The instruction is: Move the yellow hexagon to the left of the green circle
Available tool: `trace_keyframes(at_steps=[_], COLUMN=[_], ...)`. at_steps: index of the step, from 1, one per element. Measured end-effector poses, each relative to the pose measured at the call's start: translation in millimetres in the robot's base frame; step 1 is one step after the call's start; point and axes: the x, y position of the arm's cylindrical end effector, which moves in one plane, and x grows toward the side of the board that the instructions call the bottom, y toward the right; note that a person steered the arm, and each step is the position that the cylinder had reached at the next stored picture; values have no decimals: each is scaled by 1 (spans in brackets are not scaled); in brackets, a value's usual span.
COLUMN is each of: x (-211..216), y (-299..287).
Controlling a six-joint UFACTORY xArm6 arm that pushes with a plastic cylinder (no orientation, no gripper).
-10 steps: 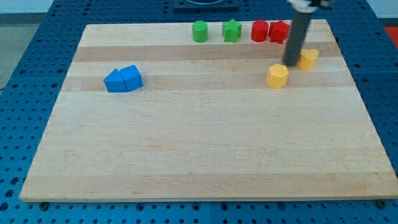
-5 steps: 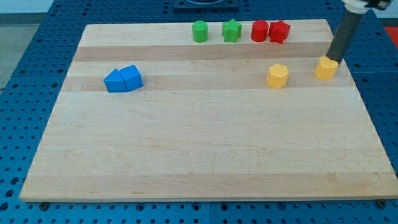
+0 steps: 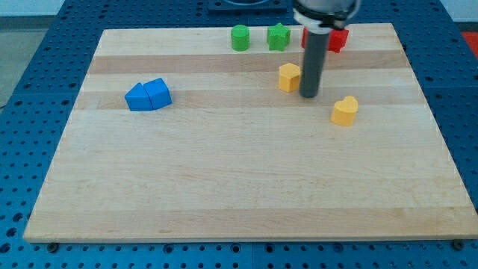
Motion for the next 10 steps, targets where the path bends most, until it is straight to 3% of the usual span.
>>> trace_keyframes(at_steps=[2,8,10], x=[-49,-62,-54], y=[-115,-96,-30])
